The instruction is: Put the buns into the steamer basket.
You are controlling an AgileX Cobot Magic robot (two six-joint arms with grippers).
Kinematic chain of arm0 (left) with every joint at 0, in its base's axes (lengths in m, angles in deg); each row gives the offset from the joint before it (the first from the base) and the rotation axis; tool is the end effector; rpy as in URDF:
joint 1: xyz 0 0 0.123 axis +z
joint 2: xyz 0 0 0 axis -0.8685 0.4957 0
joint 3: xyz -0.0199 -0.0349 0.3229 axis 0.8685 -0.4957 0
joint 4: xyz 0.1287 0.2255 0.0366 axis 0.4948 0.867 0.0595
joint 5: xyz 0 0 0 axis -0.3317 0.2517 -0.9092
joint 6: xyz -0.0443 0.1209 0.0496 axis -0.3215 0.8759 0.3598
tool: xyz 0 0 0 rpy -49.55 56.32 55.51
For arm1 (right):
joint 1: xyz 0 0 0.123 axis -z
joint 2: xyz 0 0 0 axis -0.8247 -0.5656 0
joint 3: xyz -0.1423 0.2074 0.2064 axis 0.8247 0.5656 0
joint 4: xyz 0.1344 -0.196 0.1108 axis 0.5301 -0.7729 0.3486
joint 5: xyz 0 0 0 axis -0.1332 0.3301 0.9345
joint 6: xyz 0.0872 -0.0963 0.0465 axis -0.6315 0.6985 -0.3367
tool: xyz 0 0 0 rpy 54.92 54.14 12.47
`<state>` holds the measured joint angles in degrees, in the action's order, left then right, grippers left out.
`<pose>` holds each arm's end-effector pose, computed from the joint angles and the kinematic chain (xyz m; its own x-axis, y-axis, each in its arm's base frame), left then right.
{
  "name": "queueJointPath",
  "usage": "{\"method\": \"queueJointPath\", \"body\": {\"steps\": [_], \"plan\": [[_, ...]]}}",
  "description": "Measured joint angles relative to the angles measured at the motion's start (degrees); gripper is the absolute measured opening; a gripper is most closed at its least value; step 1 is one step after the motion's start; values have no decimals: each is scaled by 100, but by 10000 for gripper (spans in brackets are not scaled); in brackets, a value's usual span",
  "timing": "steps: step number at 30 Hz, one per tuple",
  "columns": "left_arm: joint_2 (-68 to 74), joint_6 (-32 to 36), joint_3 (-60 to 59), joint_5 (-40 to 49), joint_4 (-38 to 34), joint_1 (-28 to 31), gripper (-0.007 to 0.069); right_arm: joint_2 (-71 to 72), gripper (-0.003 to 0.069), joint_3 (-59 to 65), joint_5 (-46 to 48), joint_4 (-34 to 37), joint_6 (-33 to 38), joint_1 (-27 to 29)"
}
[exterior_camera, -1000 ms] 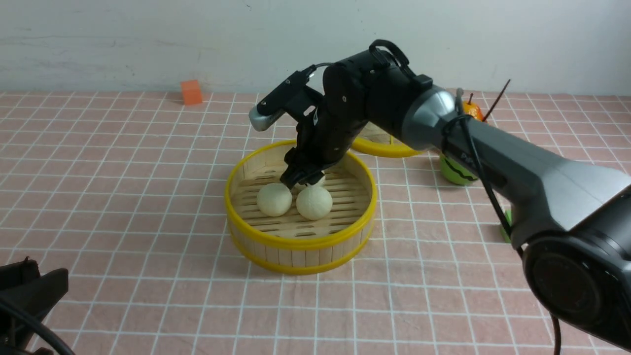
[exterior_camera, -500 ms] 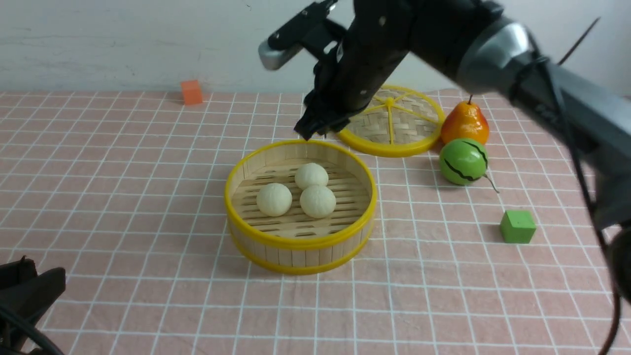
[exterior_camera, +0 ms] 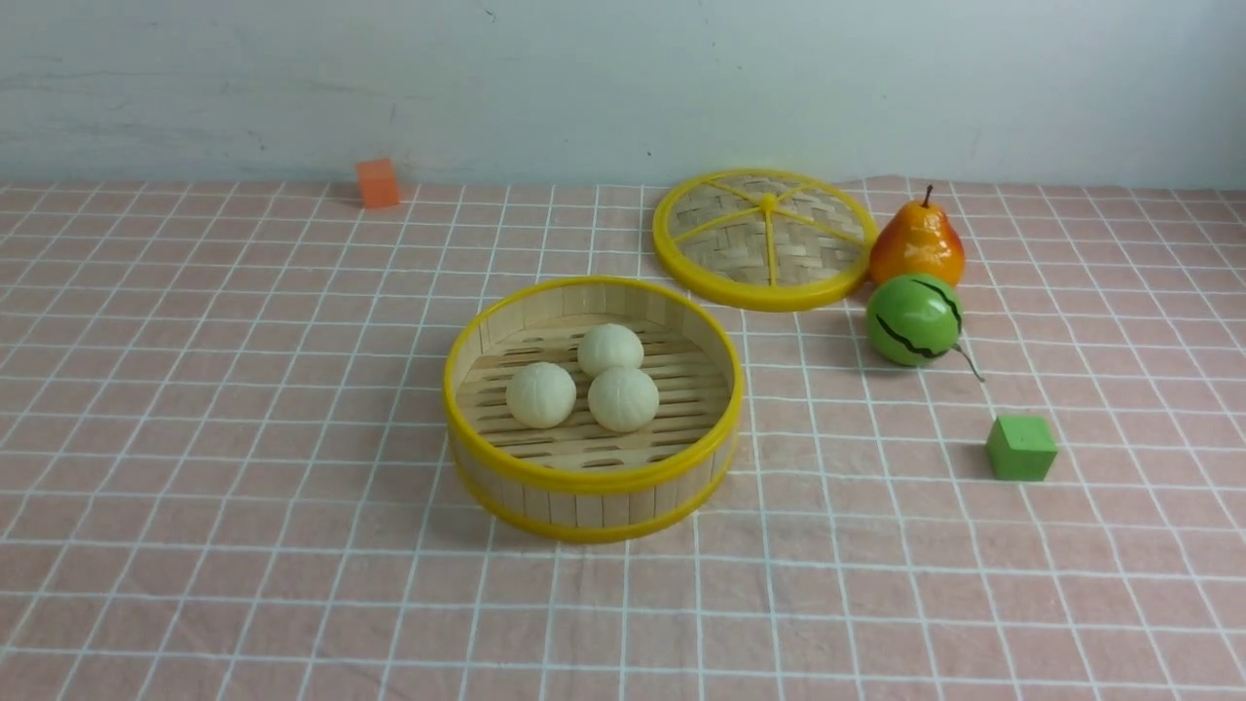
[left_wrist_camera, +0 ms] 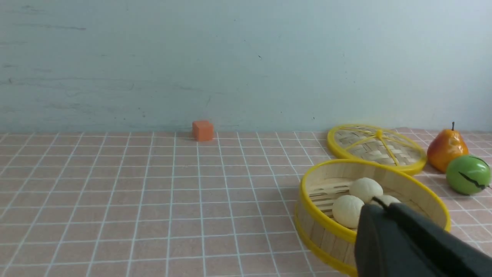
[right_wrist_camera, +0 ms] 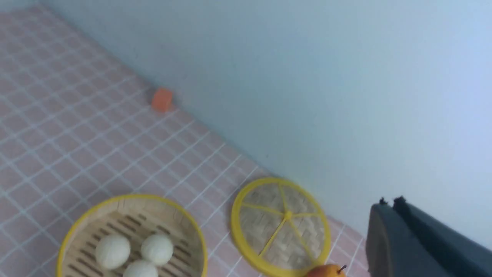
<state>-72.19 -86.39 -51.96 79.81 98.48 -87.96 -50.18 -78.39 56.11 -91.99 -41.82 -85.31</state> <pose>0.0560 0.0107 0.3061 -0.0356 -0.1072 -0.9936 0.2188 0.9693 -0.1124 0.2563 0.1307 0.6236 -0.1177 -0.3331 -0.9355 -0.4497 0.8578 -0.2489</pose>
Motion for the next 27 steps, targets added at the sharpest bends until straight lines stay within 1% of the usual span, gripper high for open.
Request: {"method": "queueJointPath", "body": {"steps": [3,4,5,6,7,9,10,11,12,13,14,17,21,23,24,25,27], "plan": [[-166,-151,-181,-67,152,0,-14,843,-3,1004,-703,-20,-274,0],[-173,-169,-197,-78,168,0,-14,909,-3,1095,-764,-20,-301,0],[-204,-249,-226,-191,194,0,-14,1440,-3,1810,-1277,-40,-392,0],[-204,-258,-232,-205,194,0,-14,1580,-3,2034,-1347,-51,-404,0],[-204,-332,-239,-272,214,0,-14,2142,-3,3118,-2062,-119,-562,0],[-204,-373,-239,-304,213,0,-14,2864,-3,4265,-2930,-208,-792,0],[-204,-373,-239,-304,215,0,-14,2935,-3,4521,-3014,-227,-821,0],[-204,-388,-239,-304,220,0,-14,3435,-3,5406,-3591,-296,-1006,0],[-204,-388,-239,-304,227,0,-14,3575,-3,5655,-3746,-317,-1053,0],[-204,-393,-239,-304,228,0,-14,4127,-3,6515,-4231,-371,-1227,0],[-204,-393,-239,-304,228,0,-14,4461,-3,7101,-4512,-401,-1356,0],[-204,-393,-239,-306,233,0,-14,5300,-2,8693,-5089,-468,-1587,0],[-204,-394,-239,-306,233,0,-14,6215,-2,10381,-5703,-468,-1748,0],[-204,-399,-239,-306,233,0,-14,6382,-2,10712,-5891,-468,-1760,0],[-204,-400,-239,-306,227,0,-14,6657,-1,11277,-6291,-468,-1765,0],[-204,-400,-239,-306,227,0,-14,6657,0,11326,-6291,-468,-1765,0],[-204,-400,-239,-306,223,0,-14,6871,1,11859,-6650,-475,-1765,0]]}}
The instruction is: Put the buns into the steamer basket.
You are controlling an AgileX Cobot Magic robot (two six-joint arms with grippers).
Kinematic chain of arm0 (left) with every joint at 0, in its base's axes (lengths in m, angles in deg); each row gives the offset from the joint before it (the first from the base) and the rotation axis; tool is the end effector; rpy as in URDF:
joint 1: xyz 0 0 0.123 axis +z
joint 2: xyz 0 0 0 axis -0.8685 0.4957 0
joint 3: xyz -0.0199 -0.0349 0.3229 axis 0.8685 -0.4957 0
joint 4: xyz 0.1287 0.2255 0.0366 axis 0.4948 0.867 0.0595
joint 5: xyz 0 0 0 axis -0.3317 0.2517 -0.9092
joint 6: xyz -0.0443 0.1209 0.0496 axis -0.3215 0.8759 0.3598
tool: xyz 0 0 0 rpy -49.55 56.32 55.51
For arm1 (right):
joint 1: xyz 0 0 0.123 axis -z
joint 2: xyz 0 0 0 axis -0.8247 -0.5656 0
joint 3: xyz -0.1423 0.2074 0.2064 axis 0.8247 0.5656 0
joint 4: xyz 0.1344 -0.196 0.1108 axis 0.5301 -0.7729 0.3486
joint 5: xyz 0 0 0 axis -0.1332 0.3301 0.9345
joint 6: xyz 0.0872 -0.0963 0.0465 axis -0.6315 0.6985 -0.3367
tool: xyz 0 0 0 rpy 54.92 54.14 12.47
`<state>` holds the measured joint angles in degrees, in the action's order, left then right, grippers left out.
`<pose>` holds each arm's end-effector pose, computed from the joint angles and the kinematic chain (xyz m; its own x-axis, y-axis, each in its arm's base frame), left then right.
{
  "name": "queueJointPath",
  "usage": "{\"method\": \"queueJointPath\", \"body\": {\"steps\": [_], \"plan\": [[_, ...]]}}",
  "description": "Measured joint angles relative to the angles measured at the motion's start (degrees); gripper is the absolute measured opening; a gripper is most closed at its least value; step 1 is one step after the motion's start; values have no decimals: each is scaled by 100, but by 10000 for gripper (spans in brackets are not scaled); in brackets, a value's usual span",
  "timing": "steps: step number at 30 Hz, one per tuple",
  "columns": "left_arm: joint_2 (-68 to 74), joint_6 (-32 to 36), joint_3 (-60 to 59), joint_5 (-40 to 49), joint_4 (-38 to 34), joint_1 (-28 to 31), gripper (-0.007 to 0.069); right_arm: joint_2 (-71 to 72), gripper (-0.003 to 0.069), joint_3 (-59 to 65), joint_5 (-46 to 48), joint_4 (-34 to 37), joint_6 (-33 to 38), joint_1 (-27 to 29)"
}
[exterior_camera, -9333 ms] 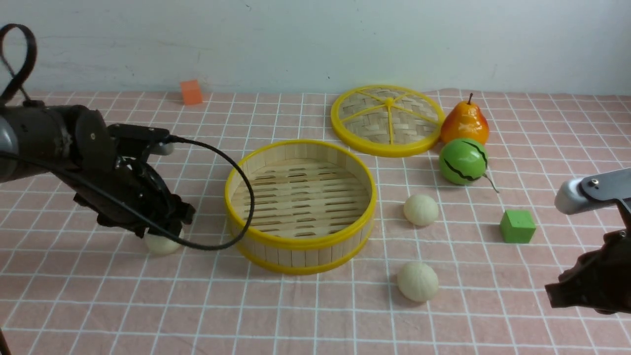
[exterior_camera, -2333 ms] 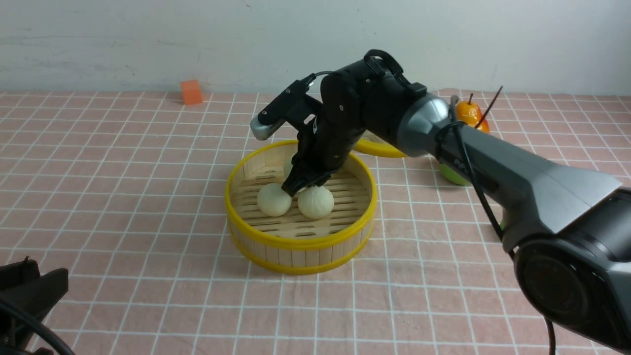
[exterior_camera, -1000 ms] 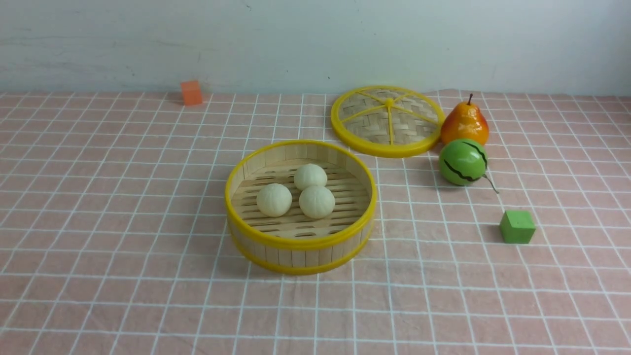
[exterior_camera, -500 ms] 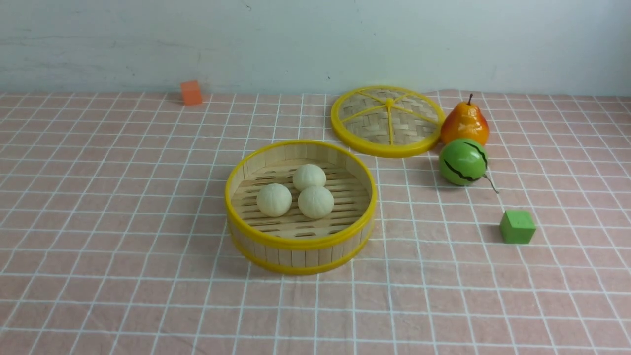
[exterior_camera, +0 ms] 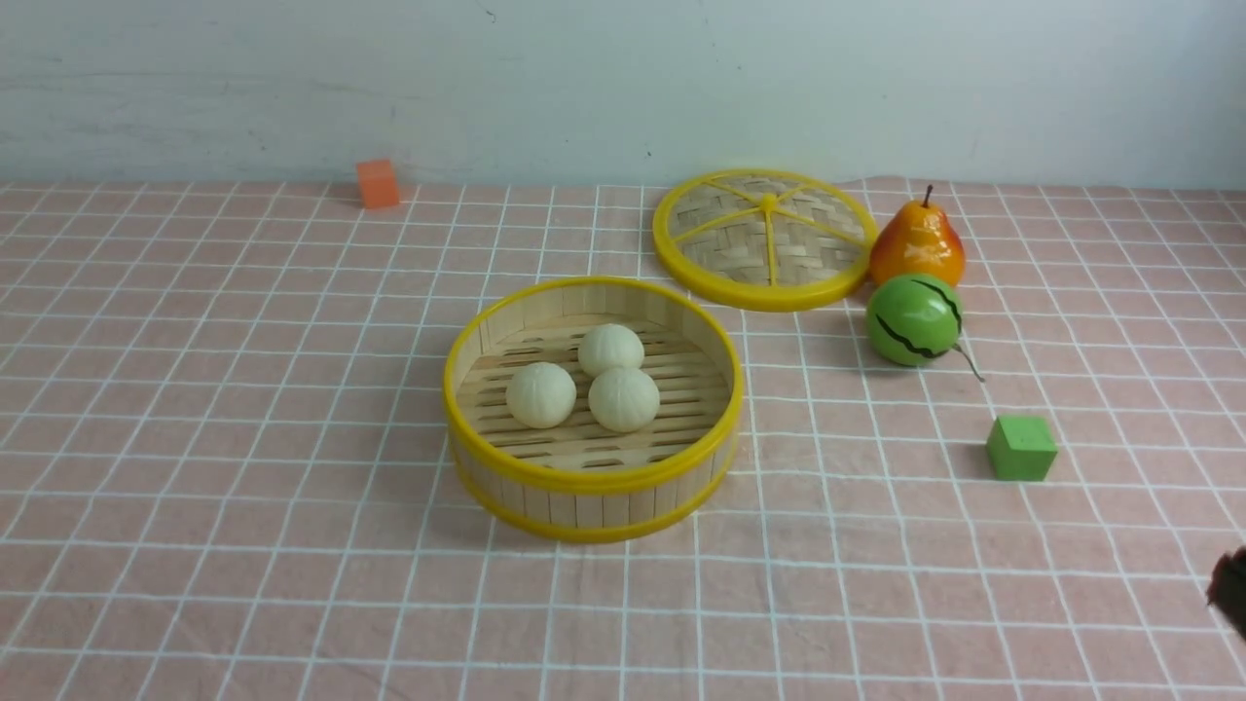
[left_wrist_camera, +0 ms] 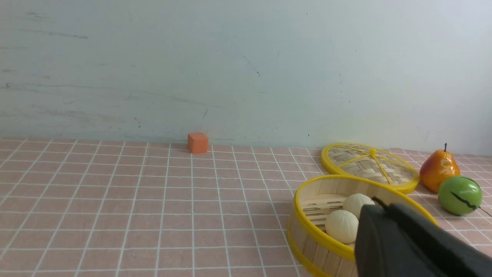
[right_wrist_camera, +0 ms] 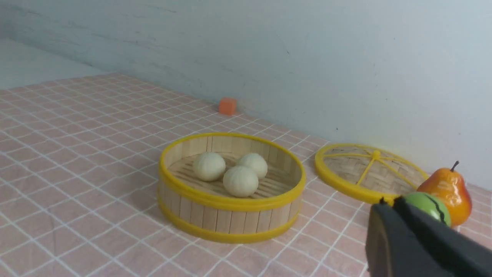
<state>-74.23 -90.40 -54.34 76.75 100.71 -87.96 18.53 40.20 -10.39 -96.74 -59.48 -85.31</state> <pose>0.0544 0.0097 0.3000 0.0026 -0.1504 -0.9886 0.2363 0.9607 -0.1456 0.0823 0.0487 0.2583 0.0628 -0.0446 -0.9970 -0.5023 0.8619 -0.0702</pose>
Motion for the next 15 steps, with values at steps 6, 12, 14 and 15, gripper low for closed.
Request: {"method": "queueJointPath", "body": {"steps": [6,12,14,15], "plan": [[0,0,0,0,-10,0,-14,80,6,882,-132,-30,0,0],[0,0,0,1,-10,0,-14,80,13,918,890,-36,-1,0],[0,0,0,-7,-10,0,-14,211,13,918,1321,-30,-7,0],[7,0,0,-7,-10,0,-14,362,13,922,1491,-5,-8,27]]}}
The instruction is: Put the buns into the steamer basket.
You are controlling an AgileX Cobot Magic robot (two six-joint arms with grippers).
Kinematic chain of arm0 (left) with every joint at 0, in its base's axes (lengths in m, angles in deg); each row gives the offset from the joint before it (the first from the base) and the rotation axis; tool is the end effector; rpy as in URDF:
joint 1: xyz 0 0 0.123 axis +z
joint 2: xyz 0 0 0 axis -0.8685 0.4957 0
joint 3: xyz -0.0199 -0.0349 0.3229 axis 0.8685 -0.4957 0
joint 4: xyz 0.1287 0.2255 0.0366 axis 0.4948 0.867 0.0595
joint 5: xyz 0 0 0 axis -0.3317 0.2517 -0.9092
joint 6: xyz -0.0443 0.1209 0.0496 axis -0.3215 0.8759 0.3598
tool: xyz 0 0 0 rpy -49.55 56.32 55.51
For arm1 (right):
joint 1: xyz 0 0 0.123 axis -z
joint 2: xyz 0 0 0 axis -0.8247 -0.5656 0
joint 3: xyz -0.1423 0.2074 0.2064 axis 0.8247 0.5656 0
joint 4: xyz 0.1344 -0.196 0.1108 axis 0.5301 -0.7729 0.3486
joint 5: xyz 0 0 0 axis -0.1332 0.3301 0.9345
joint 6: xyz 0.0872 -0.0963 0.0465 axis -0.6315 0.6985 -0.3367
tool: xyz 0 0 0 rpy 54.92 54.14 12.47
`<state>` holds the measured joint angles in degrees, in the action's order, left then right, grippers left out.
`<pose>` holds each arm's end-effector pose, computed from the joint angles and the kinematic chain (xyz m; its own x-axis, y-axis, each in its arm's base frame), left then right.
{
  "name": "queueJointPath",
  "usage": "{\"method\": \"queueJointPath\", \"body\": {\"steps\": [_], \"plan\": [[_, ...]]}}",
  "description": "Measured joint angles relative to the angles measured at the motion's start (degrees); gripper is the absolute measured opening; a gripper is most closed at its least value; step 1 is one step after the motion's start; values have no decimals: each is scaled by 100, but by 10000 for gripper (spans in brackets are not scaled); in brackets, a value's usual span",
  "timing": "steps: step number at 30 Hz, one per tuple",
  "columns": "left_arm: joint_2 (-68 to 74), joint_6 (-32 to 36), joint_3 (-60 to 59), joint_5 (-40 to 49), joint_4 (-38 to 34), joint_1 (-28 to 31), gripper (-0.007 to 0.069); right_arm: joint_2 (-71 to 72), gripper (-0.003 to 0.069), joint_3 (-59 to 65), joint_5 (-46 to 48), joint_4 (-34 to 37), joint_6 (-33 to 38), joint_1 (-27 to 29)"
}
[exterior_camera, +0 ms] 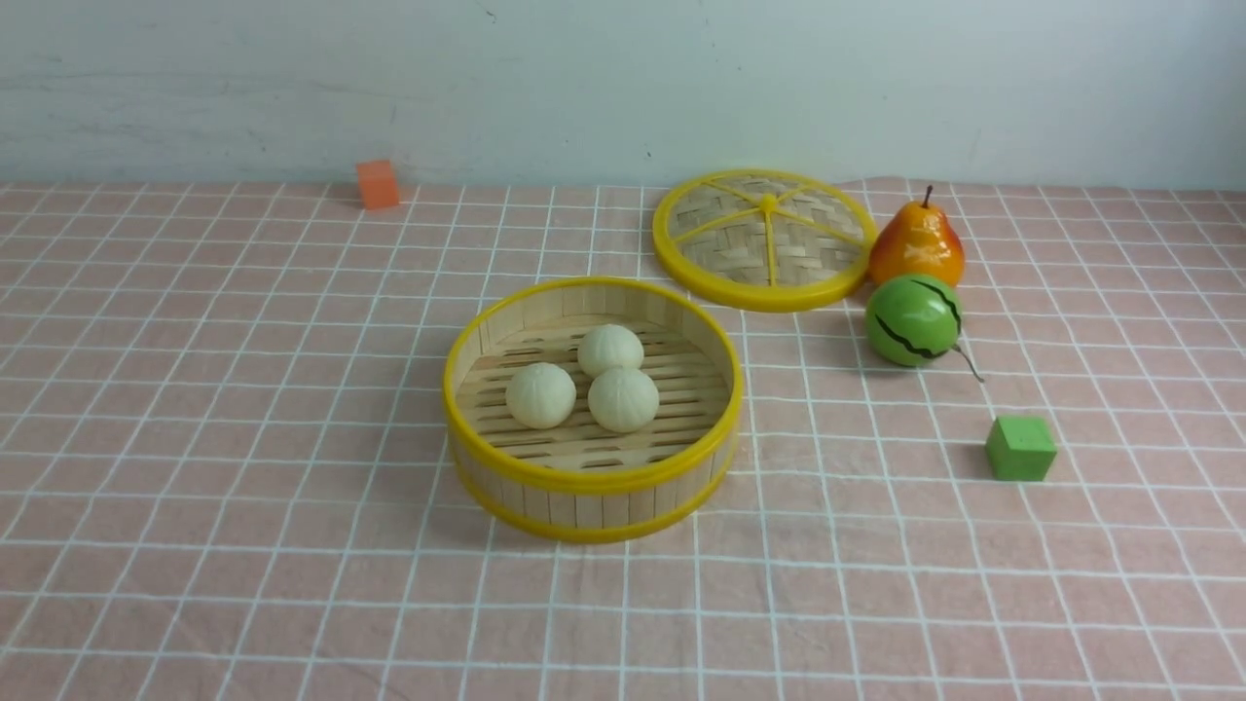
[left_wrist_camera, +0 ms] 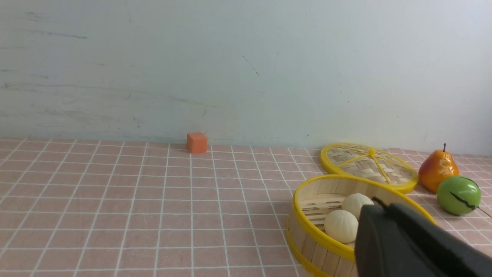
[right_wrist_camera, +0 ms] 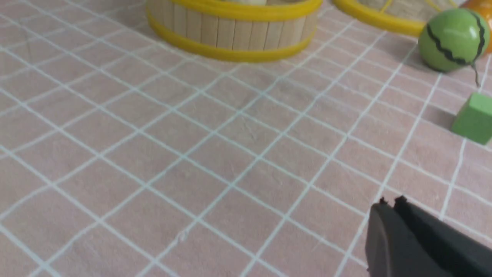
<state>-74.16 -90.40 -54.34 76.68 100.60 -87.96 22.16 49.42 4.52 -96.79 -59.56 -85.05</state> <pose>0.0546 0.0094 0.3001 0.0015 -0.1516 -0.9884 0.2376 0.9602 -0.1469 0.0741 0.0356 0.1653 -0.2441 -0.2134 -0.9460 -0.4762 0.8761 -0.0747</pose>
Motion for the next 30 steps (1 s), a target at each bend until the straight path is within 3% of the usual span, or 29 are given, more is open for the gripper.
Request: {"method": "queueJointPath", "body": {"steps": [4,10,14,30], "plan": [[0,0,0,12,-2,0,-14,655,17,0,513,191,-103,275],[7,0,-11,92,-13,0,-14,1096,21,-5,766,920,-137,1789],[7,0,-11,92,-19,0,-14,1096,27,-45,1003,1189,-137,2277],[7,-6,-11,220,-23,0,-12,1096,46,-64,1069,1235,-139,2363]]}}
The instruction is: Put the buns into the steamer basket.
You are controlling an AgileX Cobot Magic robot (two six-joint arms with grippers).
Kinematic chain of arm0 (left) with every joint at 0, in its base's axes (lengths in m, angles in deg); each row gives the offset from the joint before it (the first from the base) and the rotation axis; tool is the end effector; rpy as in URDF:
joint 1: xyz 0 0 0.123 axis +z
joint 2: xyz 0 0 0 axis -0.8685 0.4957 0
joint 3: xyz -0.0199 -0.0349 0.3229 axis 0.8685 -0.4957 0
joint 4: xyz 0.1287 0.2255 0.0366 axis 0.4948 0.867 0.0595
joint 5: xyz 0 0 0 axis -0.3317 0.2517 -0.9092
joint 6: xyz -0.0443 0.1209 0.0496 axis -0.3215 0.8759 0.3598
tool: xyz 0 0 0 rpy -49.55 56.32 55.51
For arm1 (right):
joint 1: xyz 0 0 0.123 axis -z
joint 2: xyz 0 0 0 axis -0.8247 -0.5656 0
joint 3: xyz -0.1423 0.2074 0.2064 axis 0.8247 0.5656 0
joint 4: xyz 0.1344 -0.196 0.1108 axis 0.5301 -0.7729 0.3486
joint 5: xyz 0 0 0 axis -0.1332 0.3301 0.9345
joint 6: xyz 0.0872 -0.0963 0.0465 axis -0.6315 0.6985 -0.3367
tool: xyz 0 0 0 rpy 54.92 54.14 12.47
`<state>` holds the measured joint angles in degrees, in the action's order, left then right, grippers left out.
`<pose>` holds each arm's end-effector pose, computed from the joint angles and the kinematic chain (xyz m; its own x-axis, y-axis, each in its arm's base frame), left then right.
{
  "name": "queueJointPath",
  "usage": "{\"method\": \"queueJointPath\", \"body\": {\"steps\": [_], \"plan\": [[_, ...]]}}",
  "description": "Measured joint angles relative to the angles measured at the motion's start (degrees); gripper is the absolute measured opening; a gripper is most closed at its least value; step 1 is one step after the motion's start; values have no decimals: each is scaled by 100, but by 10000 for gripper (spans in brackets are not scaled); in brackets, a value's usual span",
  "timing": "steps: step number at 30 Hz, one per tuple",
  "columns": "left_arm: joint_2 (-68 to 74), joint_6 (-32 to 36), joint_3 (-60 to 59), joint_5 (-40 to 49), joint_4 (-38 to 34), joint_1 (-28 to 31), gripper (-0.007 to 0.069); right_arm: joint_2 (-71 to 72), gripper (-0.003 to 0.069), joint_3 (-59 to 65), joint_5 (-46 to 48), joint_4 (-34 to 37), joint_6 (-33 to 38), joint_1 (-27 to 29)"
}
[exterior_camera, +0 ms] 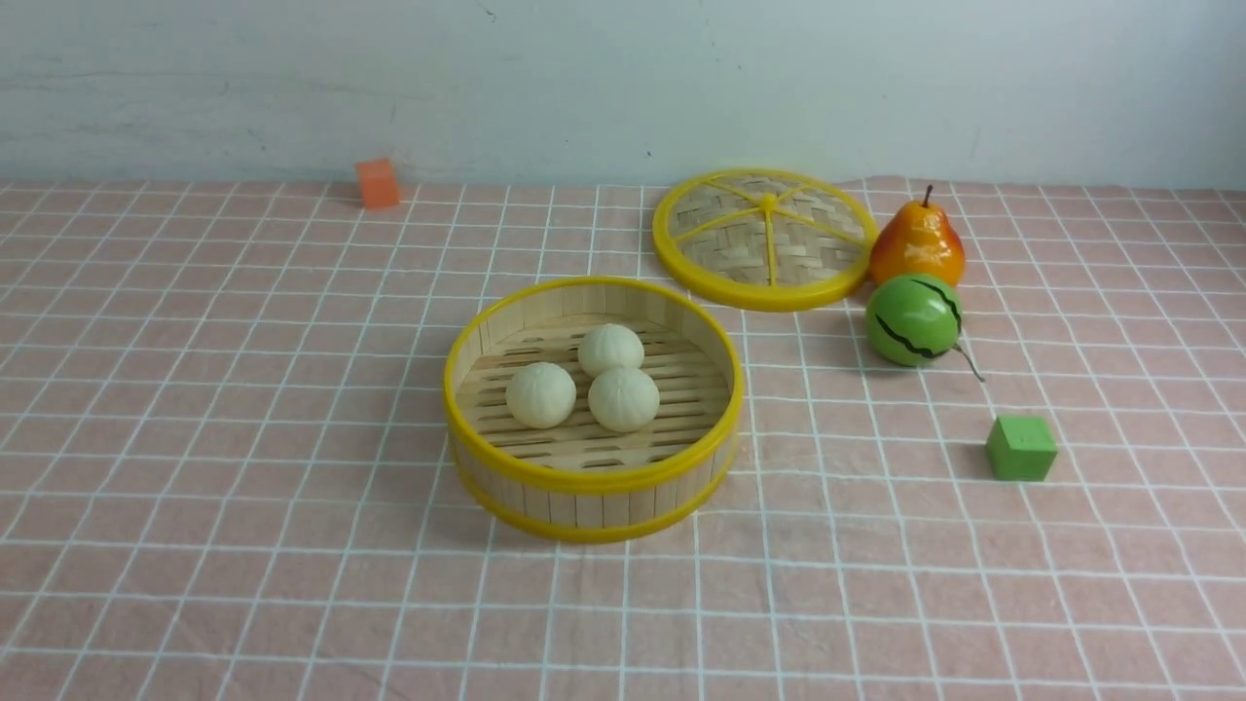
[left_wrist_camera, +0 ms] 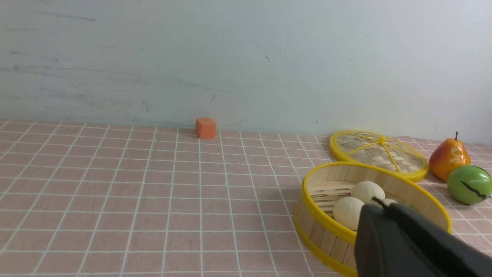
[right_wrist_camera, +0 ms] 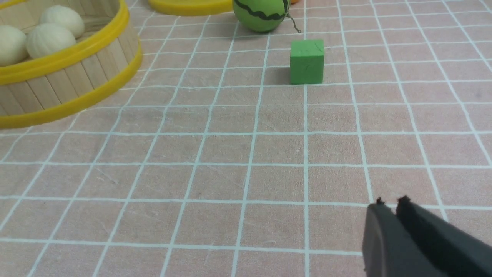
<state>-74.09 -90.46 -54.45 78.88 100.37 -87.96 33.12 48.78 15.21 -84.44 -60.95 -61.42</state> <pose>0.0556 0.0117 0.2947 -0.0319 -0.1478 -0.9885 0.2142 0.9650 -0.1512 0.0663 0.0079 0.1589 -0.3166 0.1362 -0.9387 -0.0571 0.9851 0.1622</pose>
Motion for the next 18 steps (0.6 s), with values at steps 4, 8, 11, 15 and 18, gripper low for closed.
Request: {"method": "queueJointPath", "body": {"steps": [4,8,11,15,18], "plan": [[0,0,0,0,0,0,-7,0,53,0,0,0,0,0],[-16,0,-47,-7,0,0,-4,0,57,0,0,0,0,0],[-221,14,-331,145,13,20,-1,0,62,0,0,0,0,0],[-263,58,-812,650,-224,103,1,3,71,0,6,0,-5,0],[-263,106,-1044,422,-569,287,-2,3,75,0,6,4,-5,0]]}}
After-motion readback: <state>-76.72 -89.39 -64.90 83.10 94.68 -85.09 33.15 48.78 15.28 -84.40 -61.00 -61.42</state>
